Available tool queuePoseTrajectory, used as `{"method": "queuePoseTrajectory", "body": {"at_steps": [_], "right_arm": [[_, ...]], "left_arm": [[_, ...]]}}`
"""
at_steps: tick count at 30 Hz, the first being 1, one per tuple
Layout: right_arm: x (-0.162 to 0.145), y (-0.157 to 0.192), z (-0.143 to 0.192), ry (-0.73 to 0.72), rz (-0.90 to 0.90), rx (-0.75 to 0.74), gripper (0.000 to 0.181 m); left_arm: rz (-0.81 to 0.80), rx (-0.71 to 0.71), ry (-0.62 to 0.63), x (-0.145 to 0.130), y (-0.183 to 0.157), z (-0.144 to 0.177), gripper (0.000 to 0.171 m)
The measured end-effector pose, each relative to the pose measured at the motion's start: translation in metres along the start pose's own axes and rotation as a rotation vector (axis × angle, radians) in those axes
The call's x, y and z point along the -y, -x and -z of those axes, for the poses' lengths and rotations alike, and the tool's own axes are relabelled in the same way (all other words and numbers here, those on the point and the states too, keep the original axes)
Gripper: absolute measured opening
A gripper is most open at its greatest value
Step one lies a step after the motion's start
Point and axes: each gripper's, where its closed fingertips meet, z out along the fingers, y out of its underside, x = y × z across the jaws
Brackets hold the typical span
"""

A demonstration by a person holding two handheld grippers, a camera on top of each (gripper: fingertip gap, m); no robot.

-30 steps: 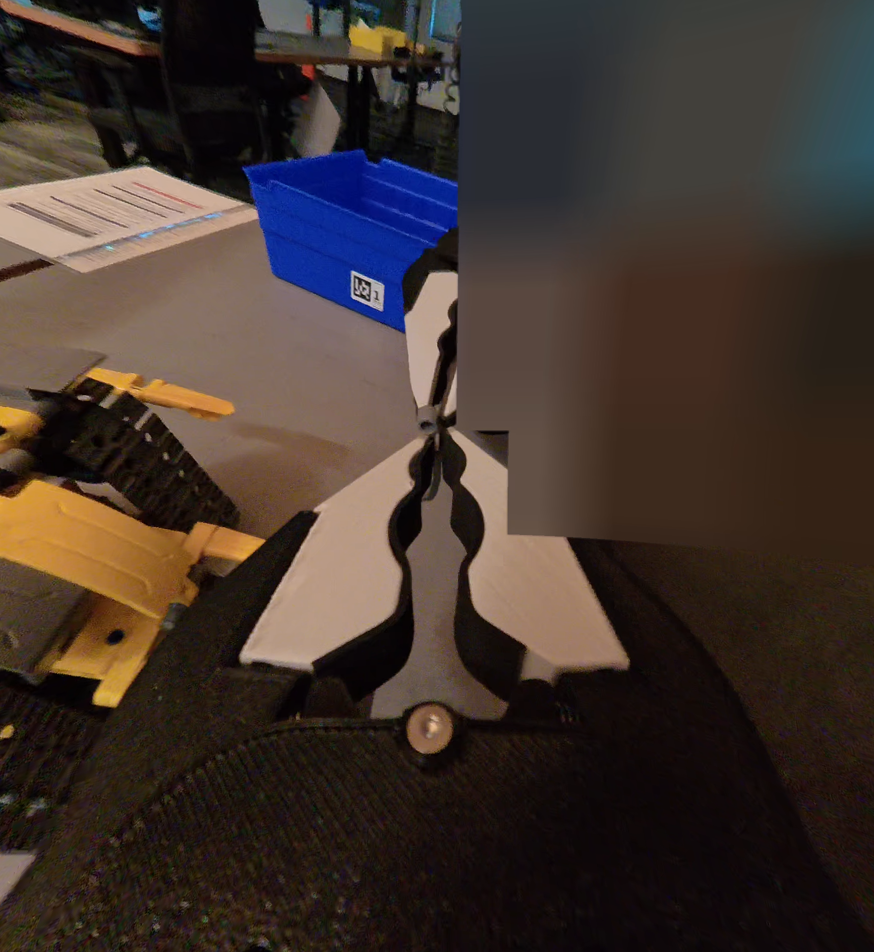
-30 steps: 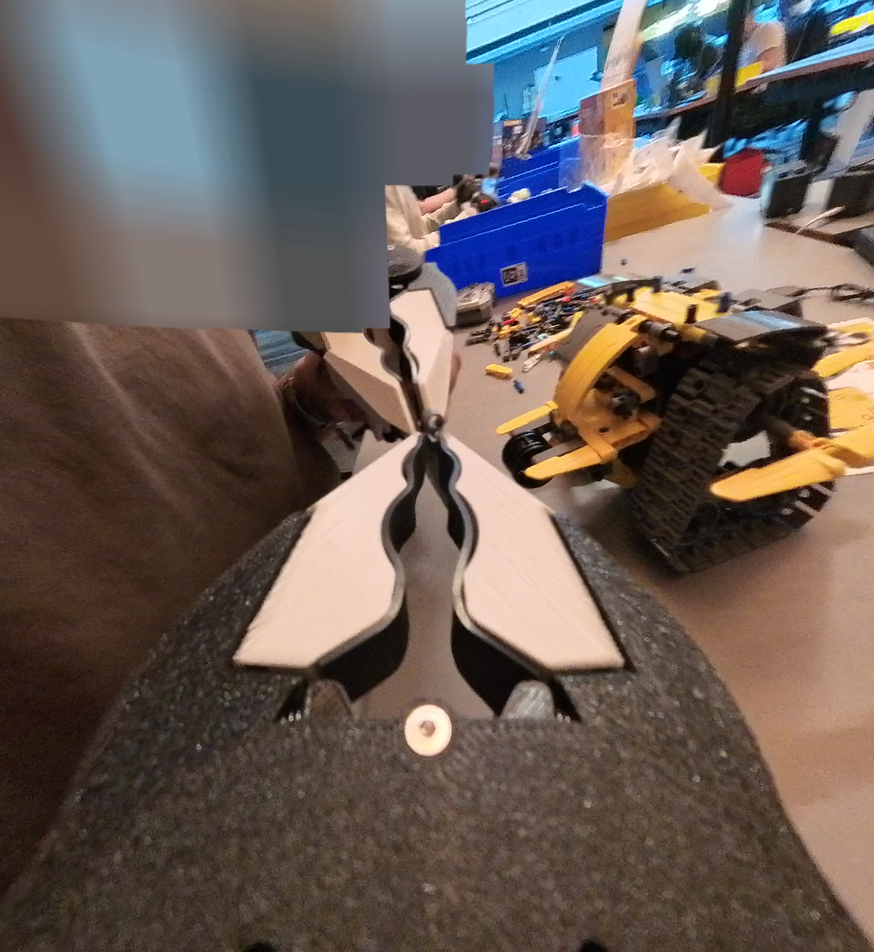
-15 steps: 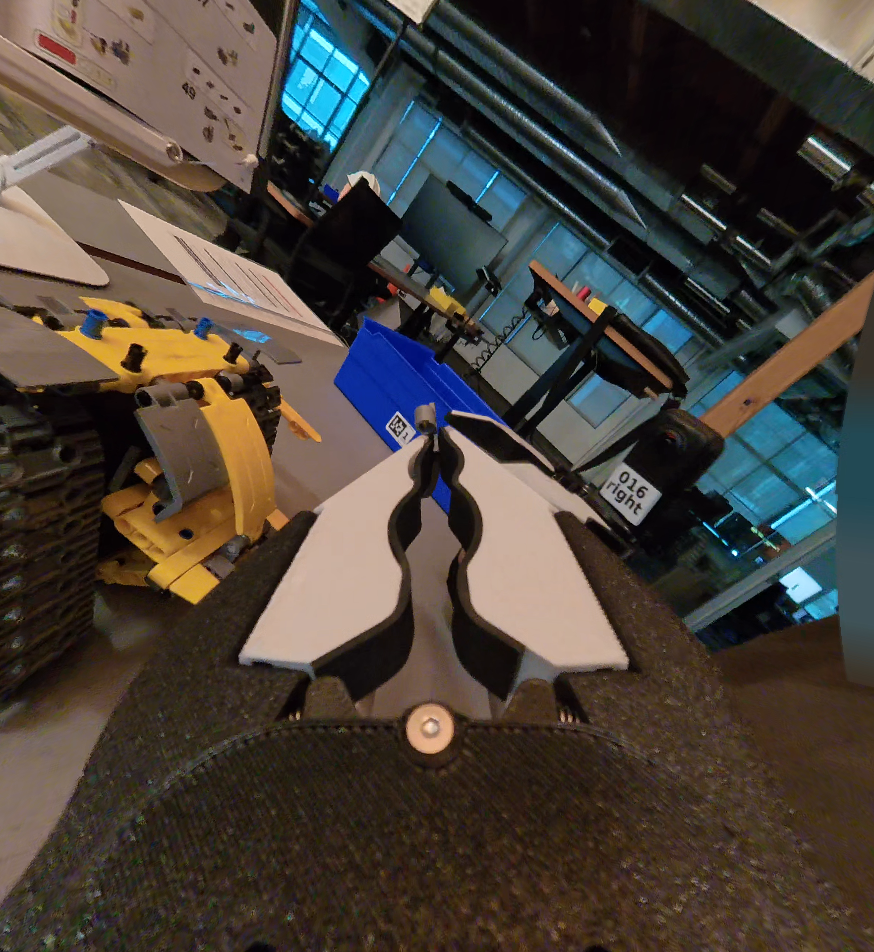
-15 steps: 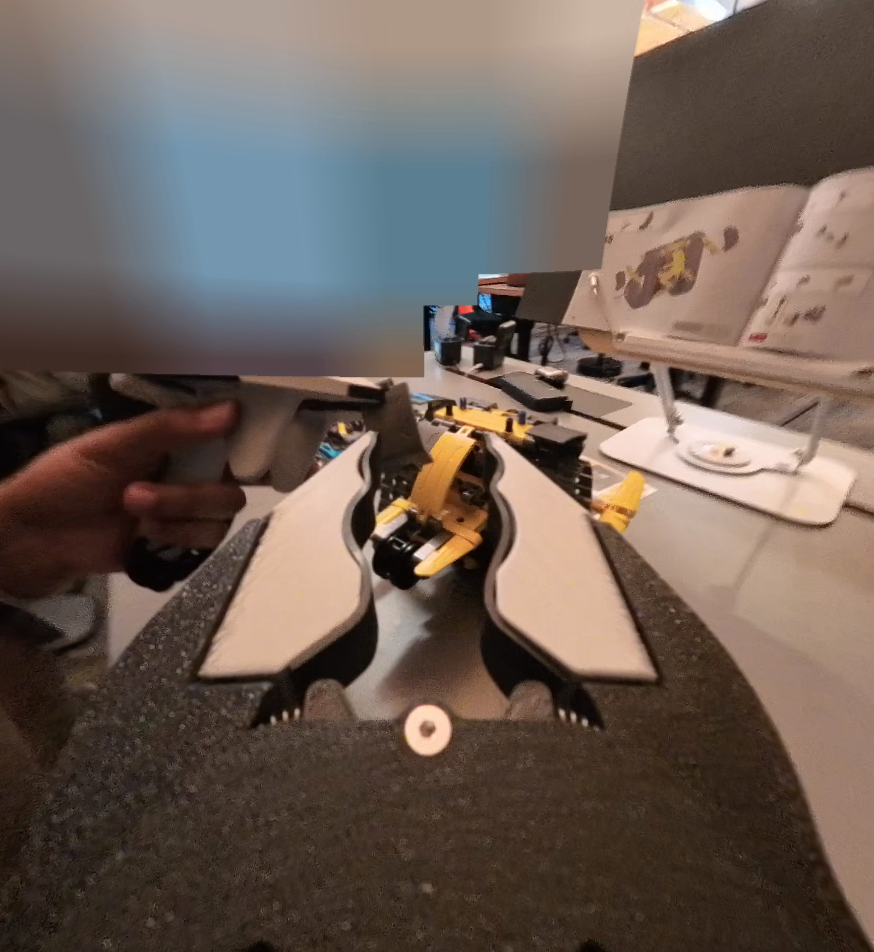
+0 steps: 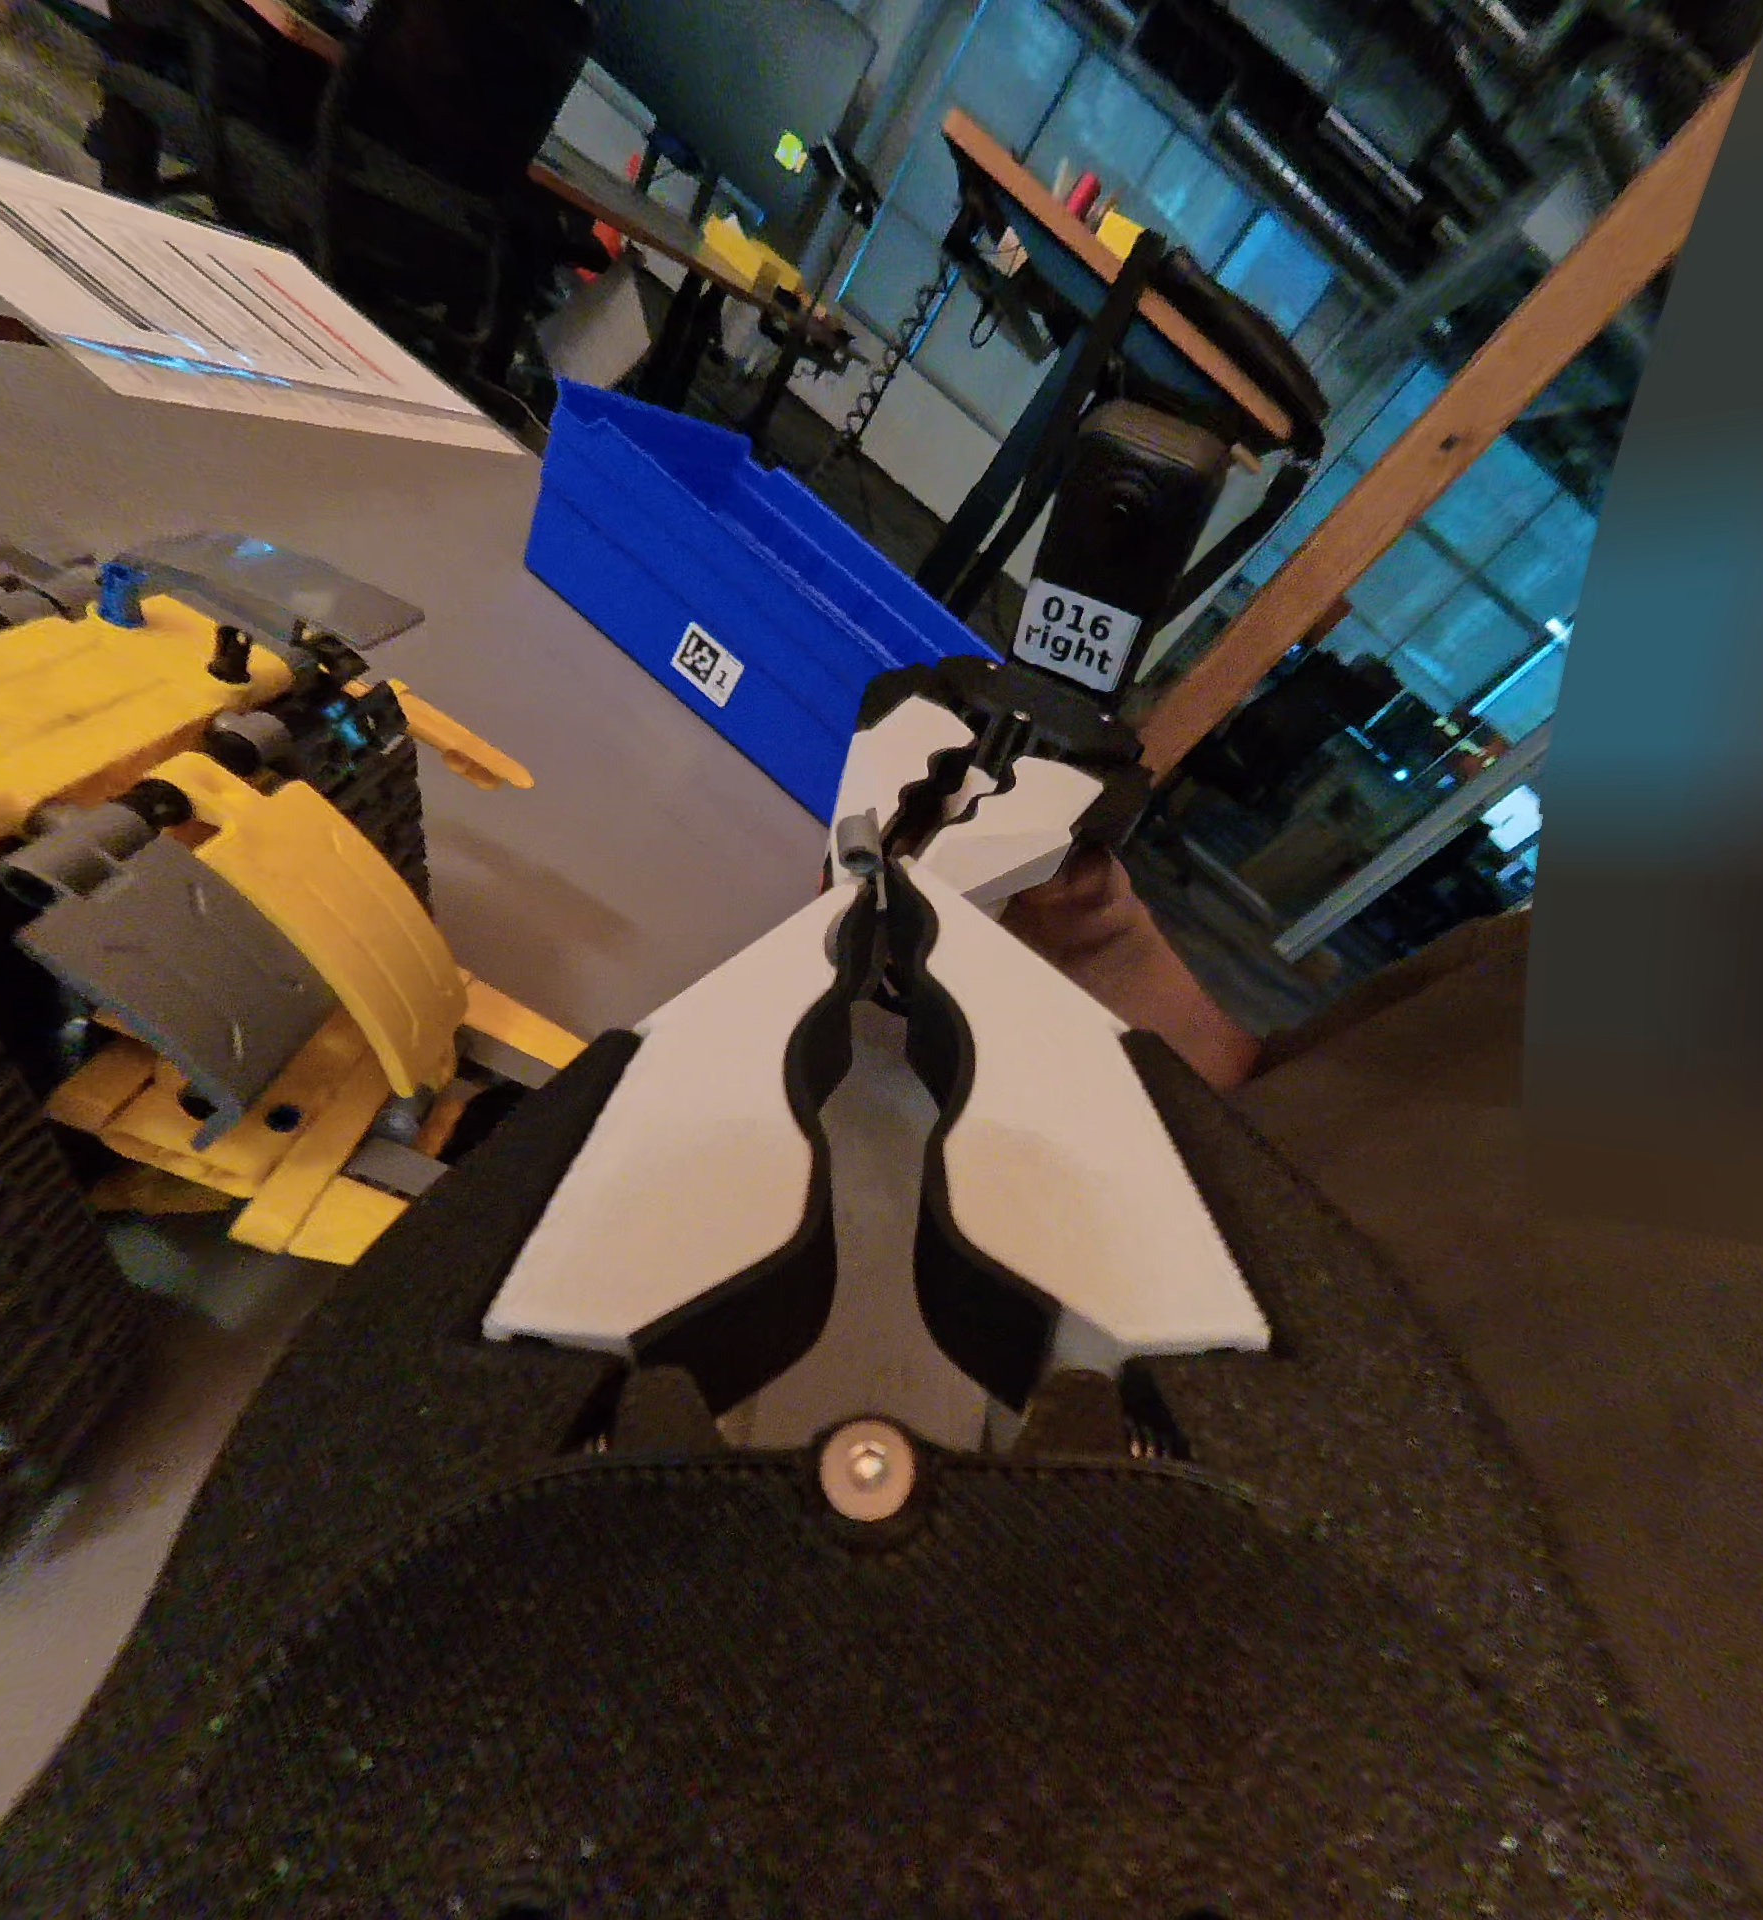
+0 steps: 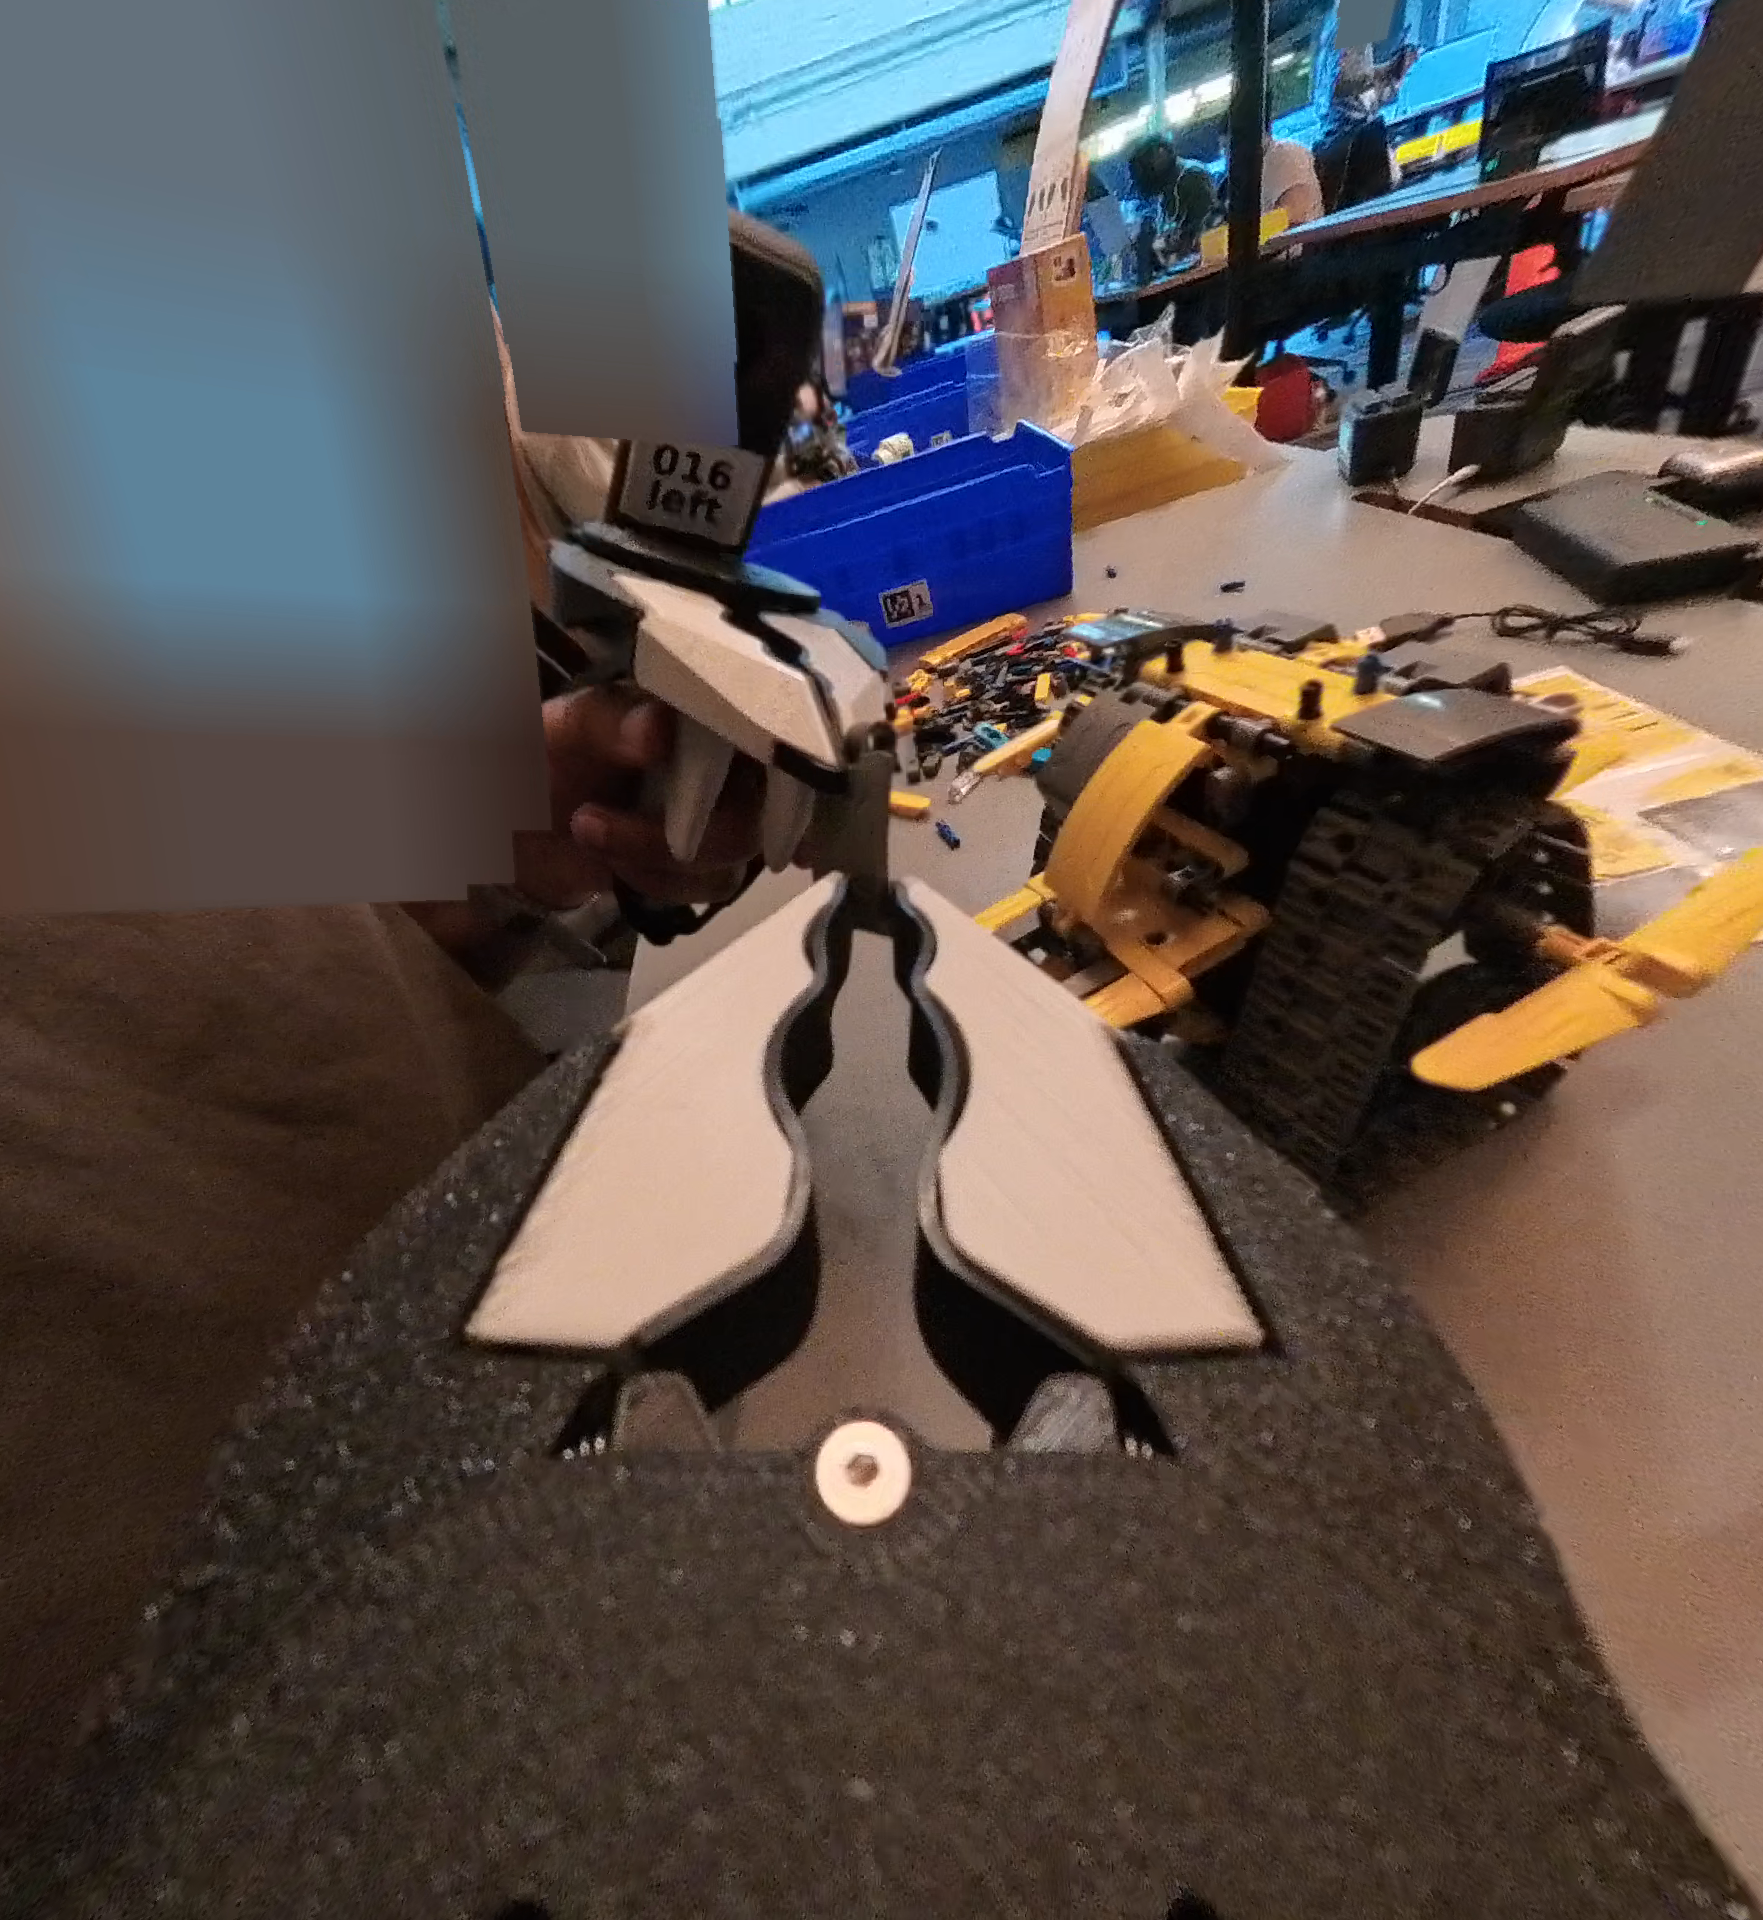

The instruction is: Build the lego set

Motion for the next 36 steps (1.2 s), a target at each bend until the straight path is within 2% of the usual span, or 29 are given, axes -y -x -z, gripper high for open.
{"method": "queuePoseTrajectory", "body": {"at_steps": [3,4,6,7,10,13,15,18,20,22,27,36], "right_arm": [[0.01,-0.004,-0.002,-0.112,-0.124,0.044,0.003],[0.014,-0.007,-0.002,-0.159,-0.185,0.052,0.002],[0.014,-0.027,0.003,-0.25,-0.281,-0.009,0.001],[0.012,-0.036,0.006,-0.297,-0.329,-0.031,0.001],[0.008,-0.057,0.011,-0.414,-0.468,-0.057,0.001],[-0.002,-0.067,-0.001,-0.393,-0.484,-0.101,0.0],[-0.001,-0.069,-0.008,-0.4,-0.504,-0.091,0.0],[-0.003,-0.073,-0.015,-0.39,-0.529,-0.093,0.0],[-0.005,-0.074,-0.019,-0.387,-0.559,-0.076,0.0],[-0.005,-0.075,-0.02,-0.383,-0.585,-0.056,0.0],[-0.007,-0.079,-0.024,-0.355,-0.617,-0.03,0.0],[-0.006,-0.079,-0.027,-0.368,-0.673,0.078,0.0]], "left_arm": [[-0.046,0.009,0.001,0.008,0.003,0.004,0.0],[-0.086,0.051,0.002,0.012,0.009,0.005,0.003],[-0.217,0.146,-0.007,0.026,0.019,0.013,0.049],[-0.287,0.169,-0.003,0.035,0.02,0.019,0.059],[-0.495,0.245,0.079,0.06,0.033,0.032,0.068],[-0.614,0.275,0.229,0.072,0.064,0.031,0.079],[-0.608,0.249,0.336,0.067,0.086,0.024,0.087],[-0.495,0.185,0.43,0.056,0.11,0.014,0.106],[-0.422,0.137,0.437,0.053,0.116,0.012,0.101],[-0.382,0.088,0.466,0.046,0.119,0.011,0.105],[-0.373,0.066,0.514,0.03,0.129,0.01,0.098],[-0.416,0.065,0.526,0.028,0.132,0.01,0.094]]}}
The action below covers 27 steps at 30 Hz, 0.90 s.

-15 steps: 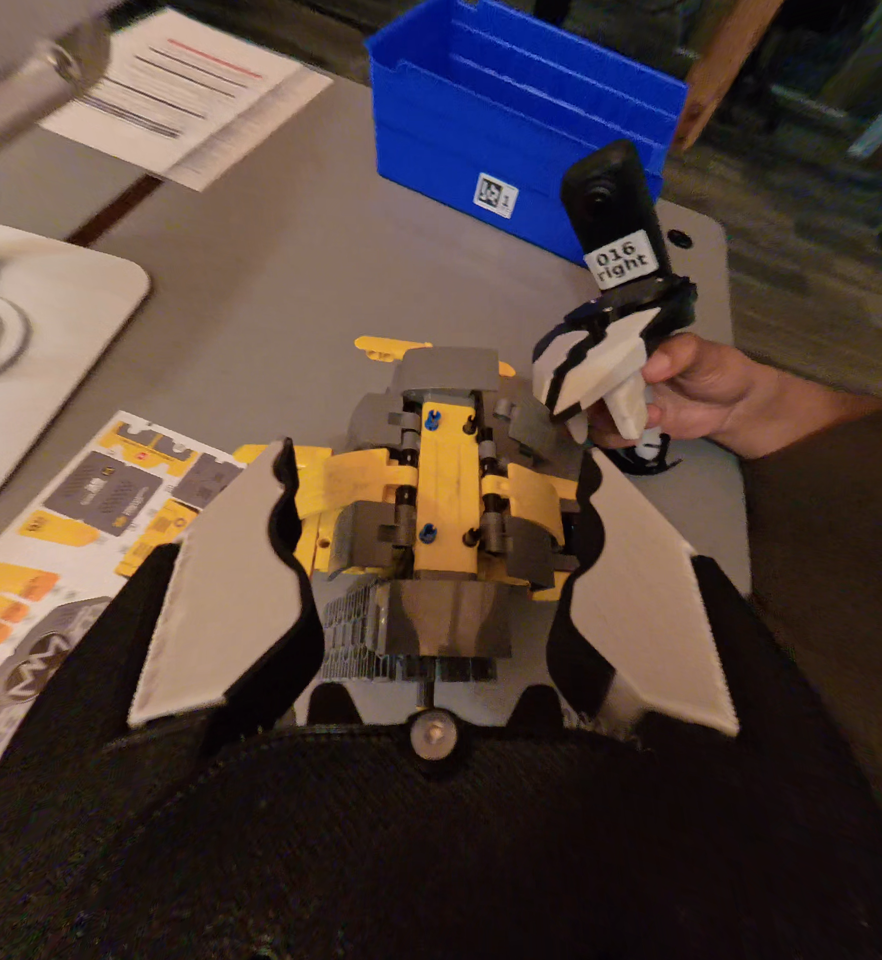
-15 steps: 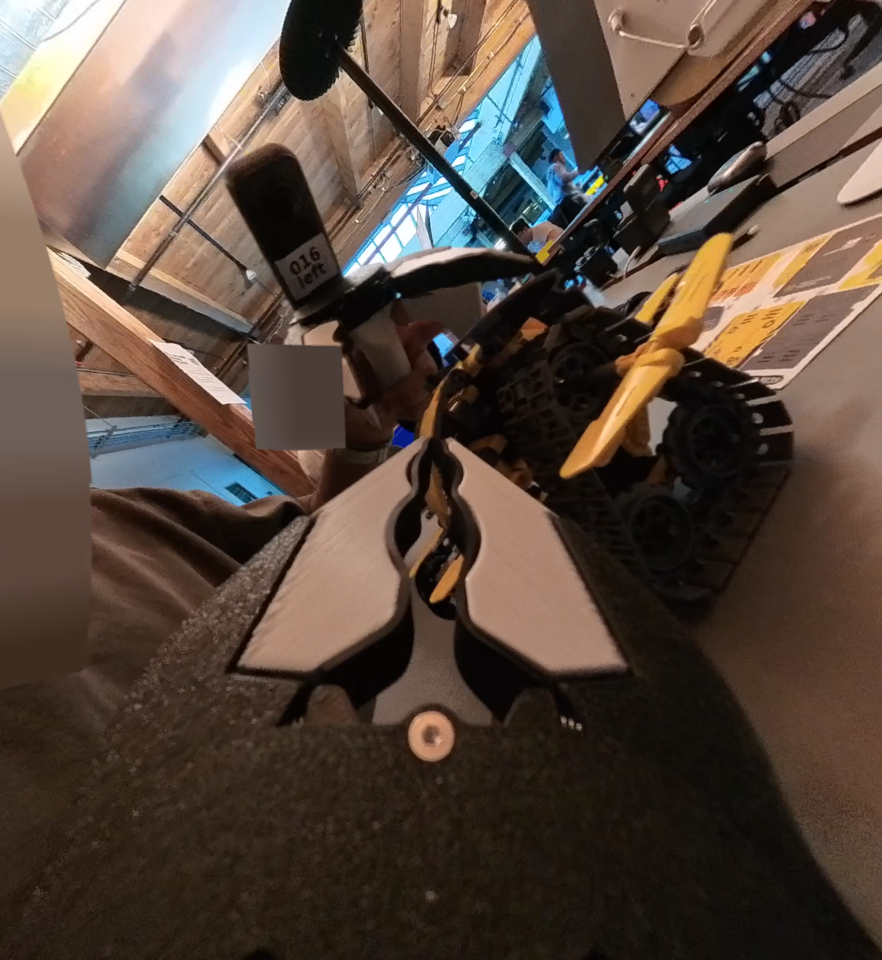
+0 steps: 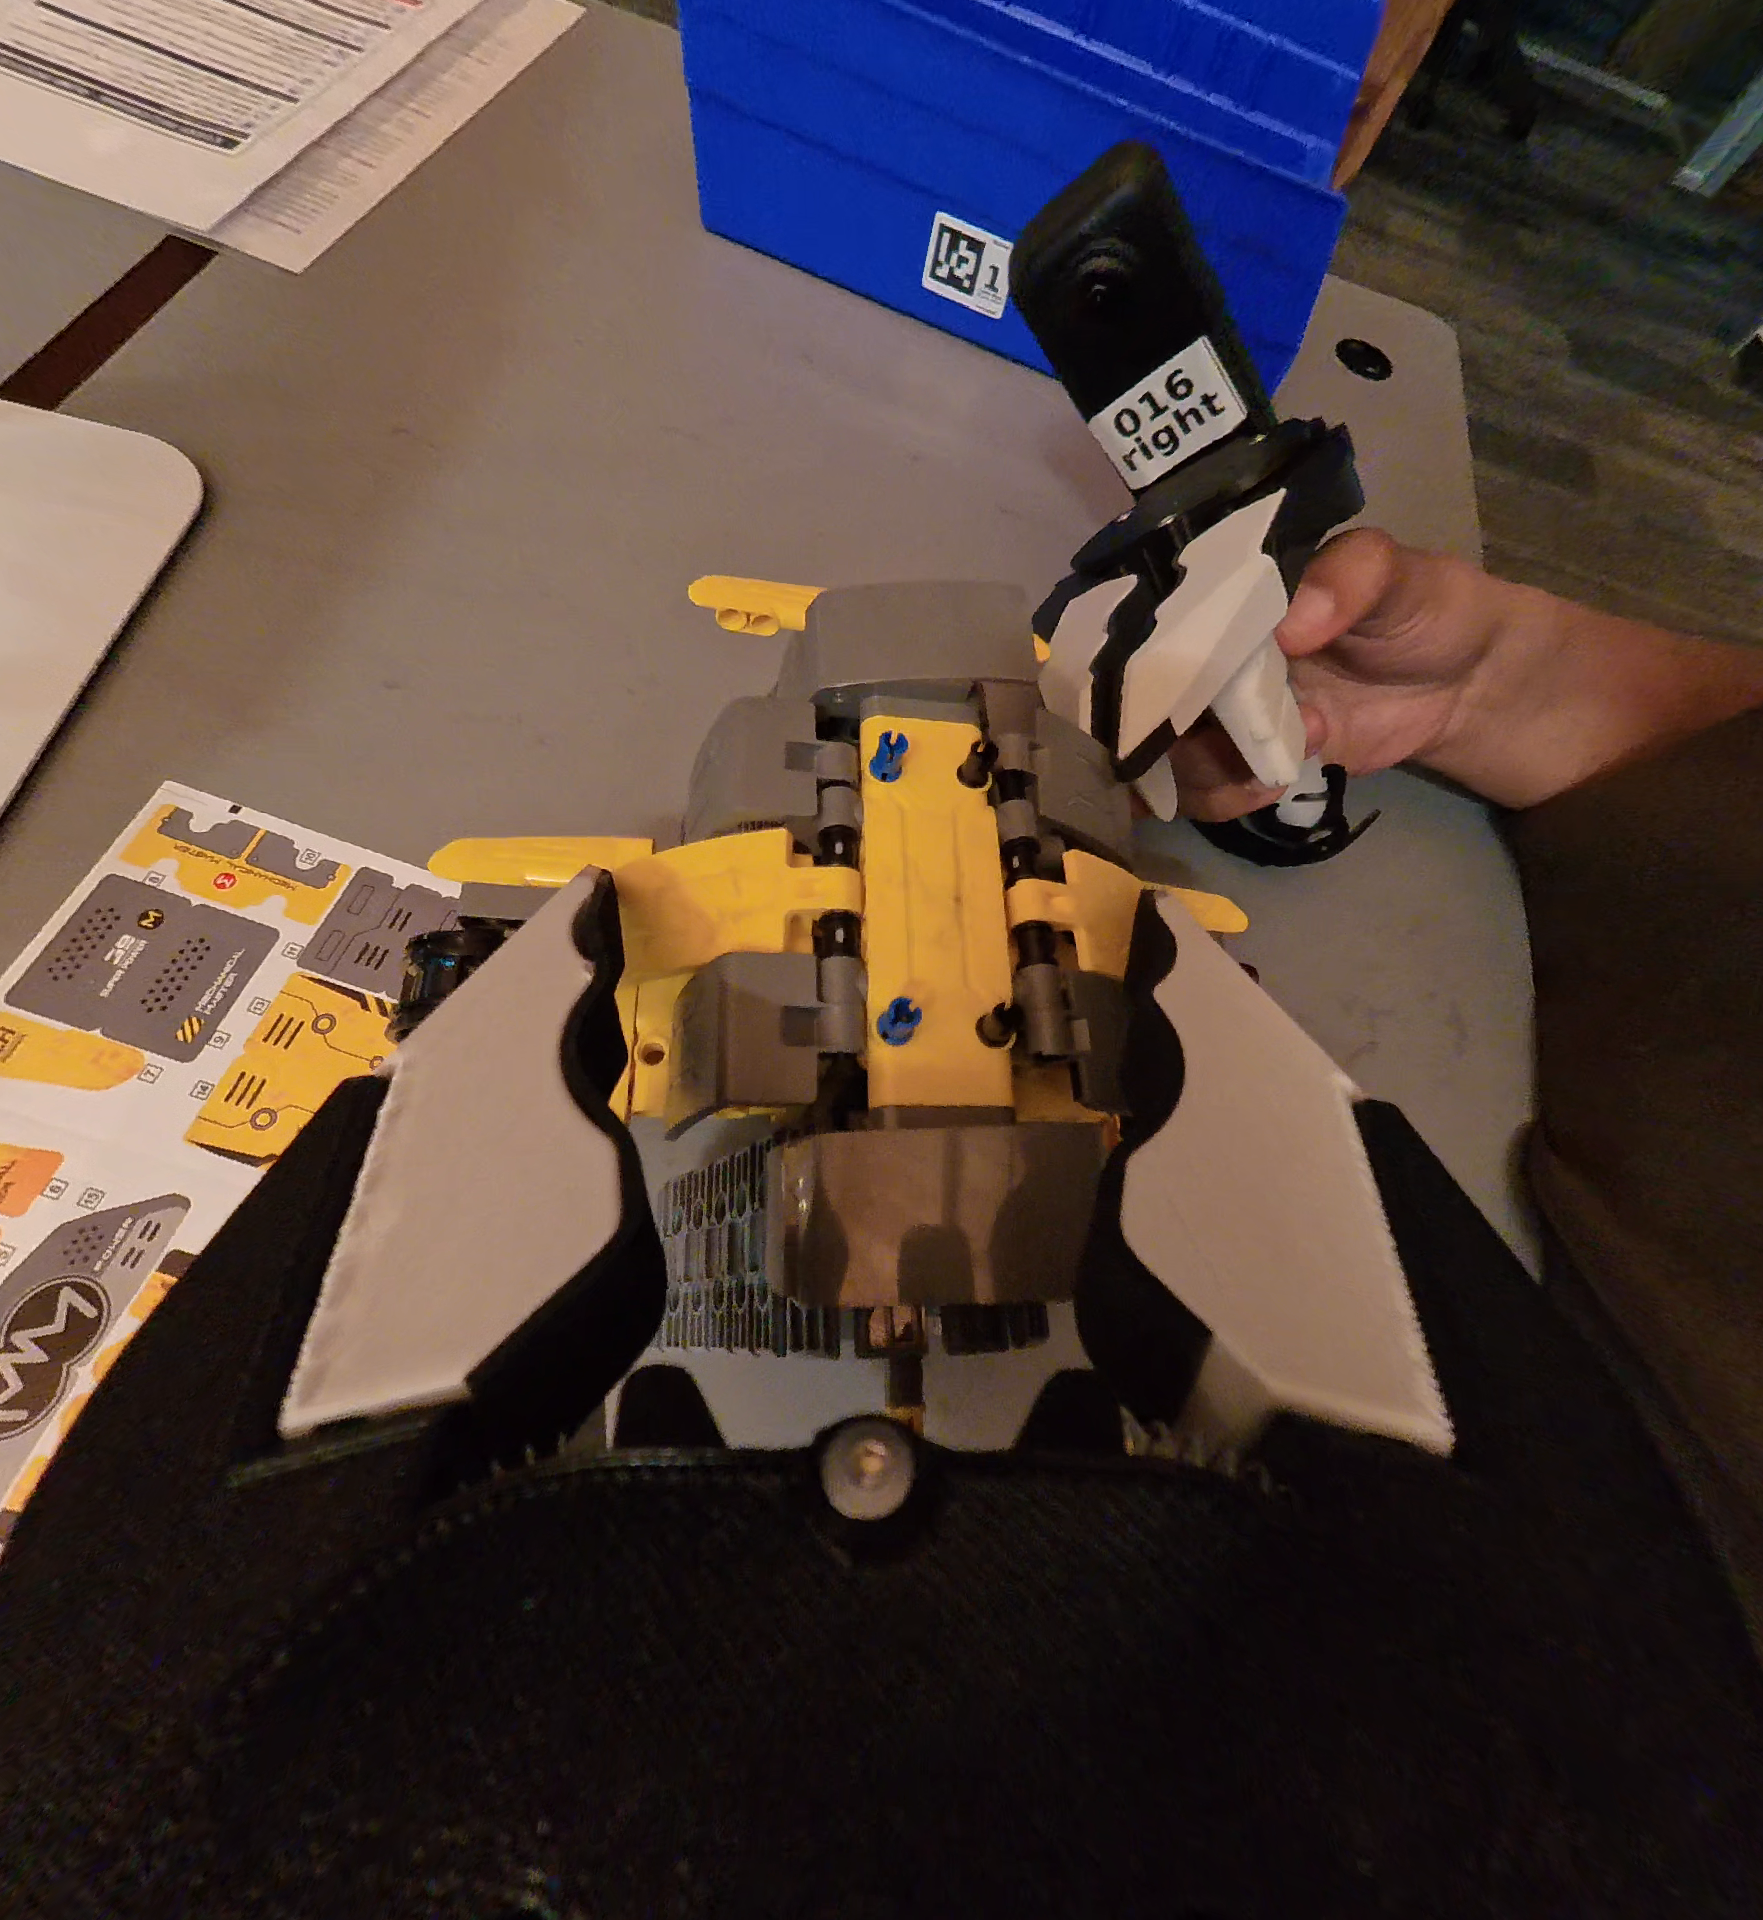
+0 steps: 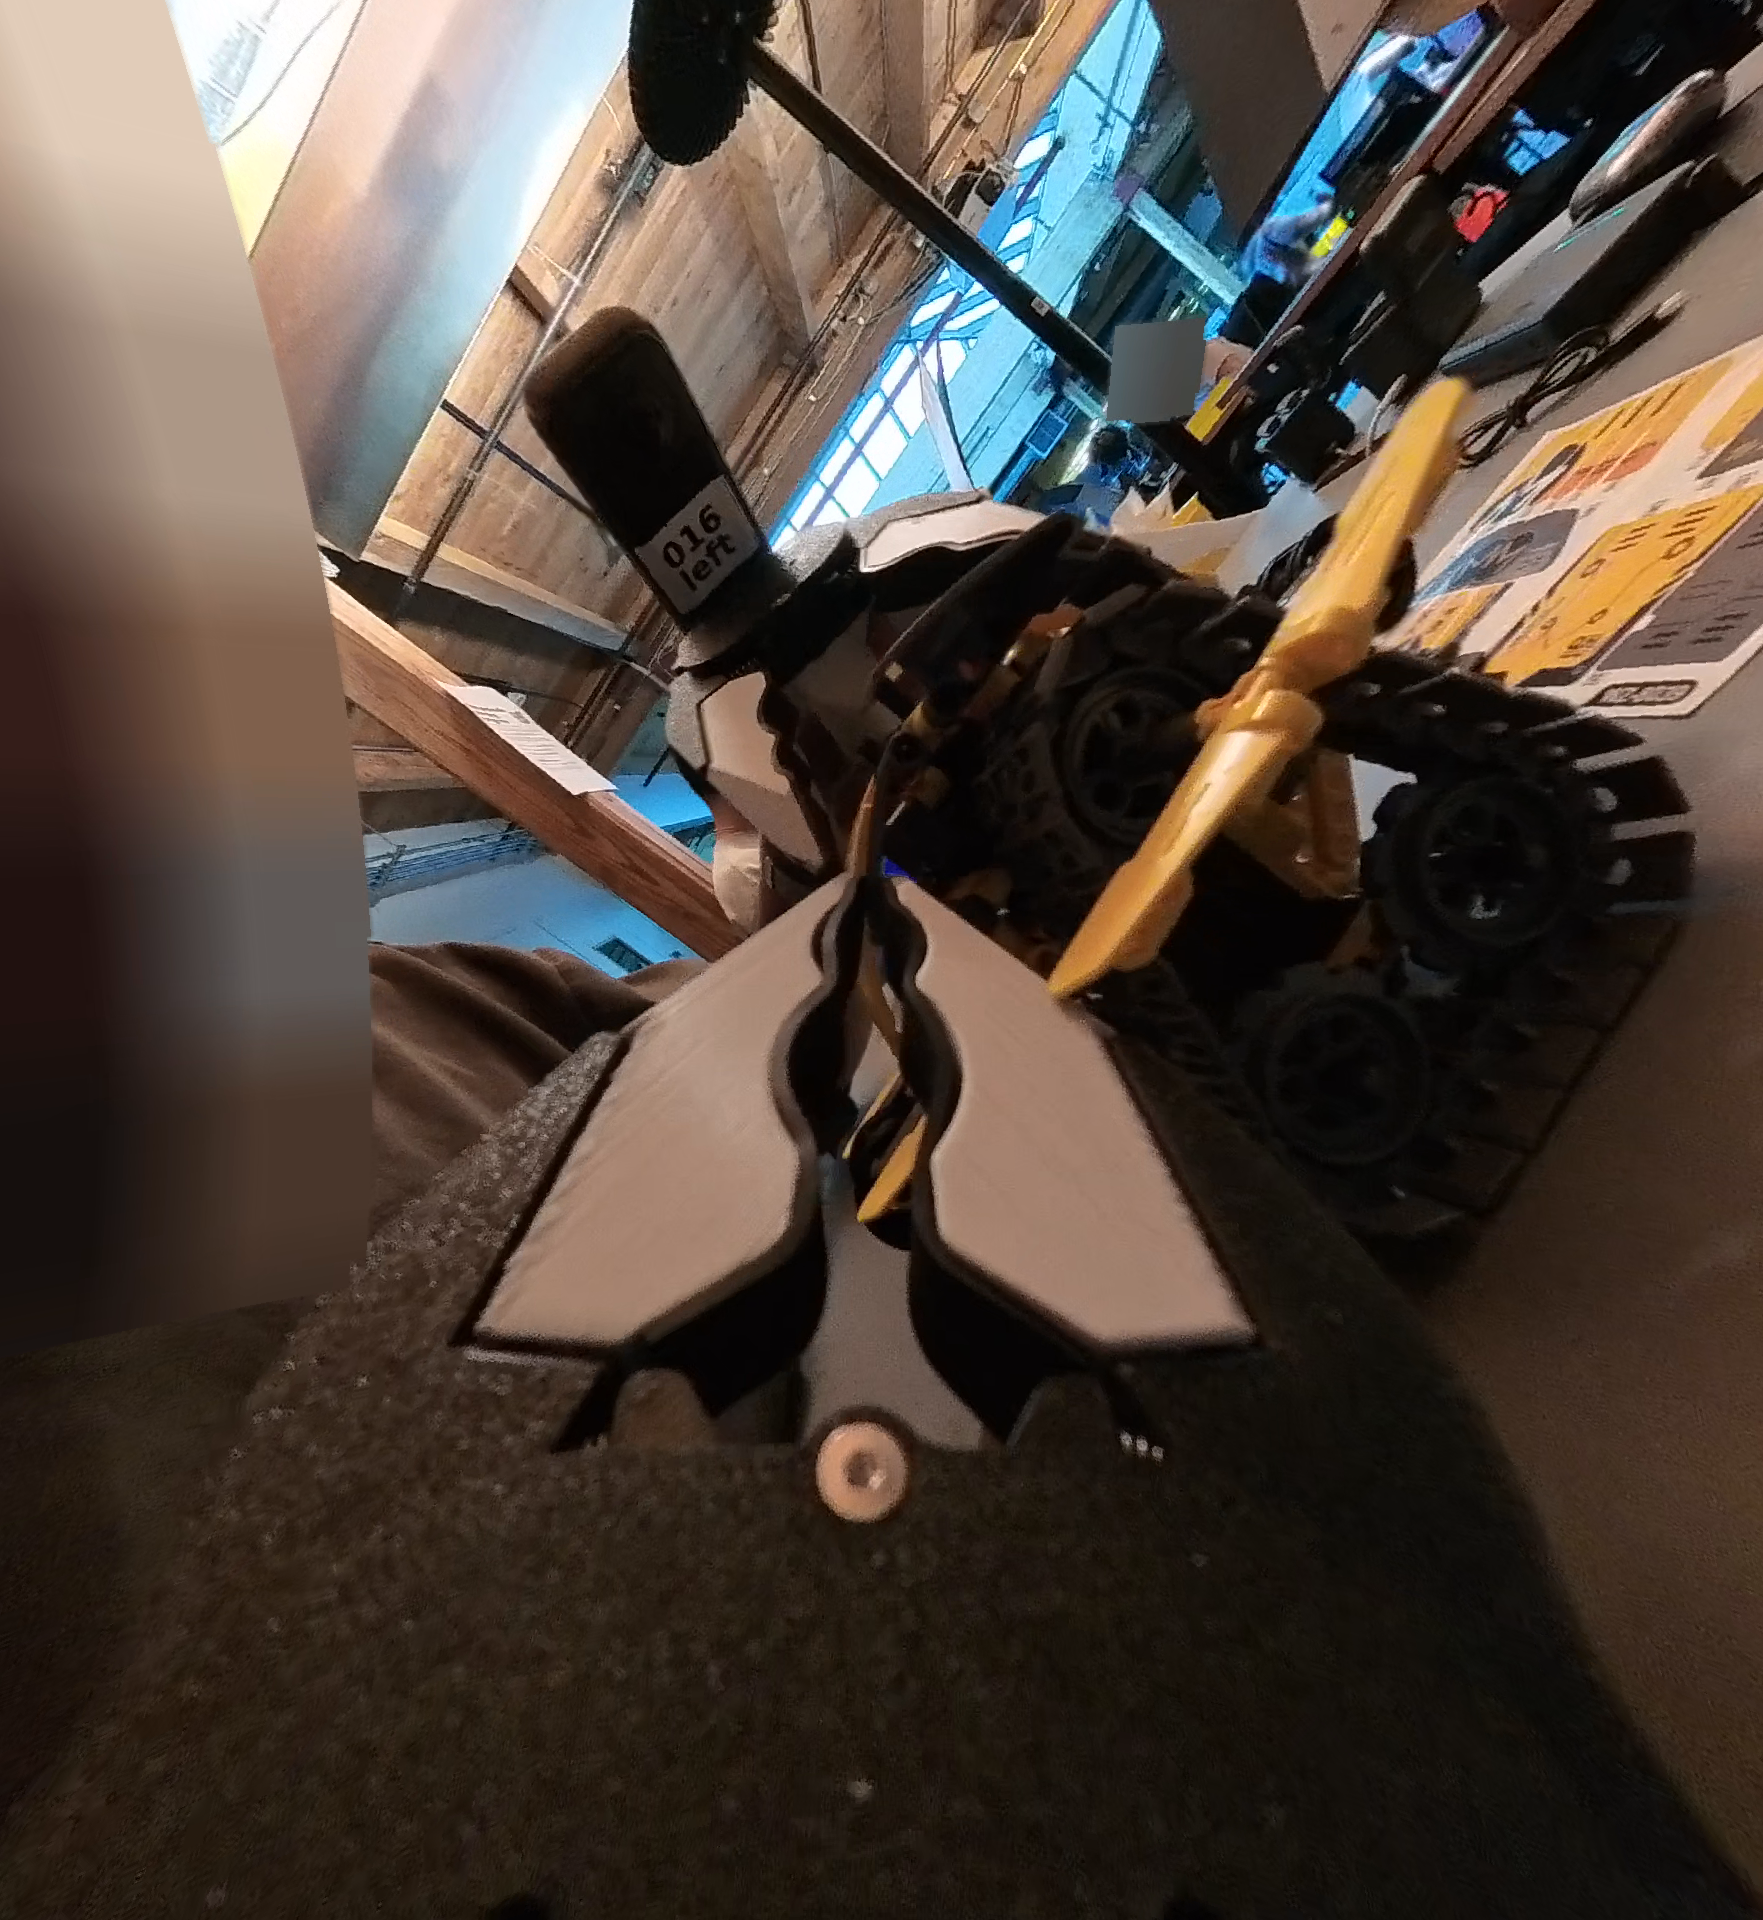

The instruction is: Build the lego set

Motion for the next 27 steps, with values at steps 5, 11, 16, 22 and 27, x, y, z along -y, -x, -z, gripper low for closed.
{"method": "queuePoseTrajectory", "body": {"at_steps": [5,11,16,22,27], "right_arm": [[-0.001,0.0,0.0,0.028,-0.044,0.023,0.001],[-0.009,0.002,-0.004,0.091,-0.062,0.033,0.001],[-0.018,0.007,-0.006,0.183,-0.089,0.077,0.001],[-0.034,0.016,-0.003,0.341,-0.183,0.214,0.002],[-0.04,0.02,-0.004,0.383,-0.194,0.249,0.001]], "left_arm": [[-0.023,0.029,0.042,-0.002,-0.001,-0.001,0.096],[0.045,0.131,0.067,-0.011,-0.008,0.007,0.096],[0.175,0.305,0.012,-0.018,-0.02,0.012,0.095],[0.24,0.418,0.009,-0.031,-0.062,0.014,0.12],[0.296,0.245,0.017,-0.028,-0.086,0.038,0.109]]}}
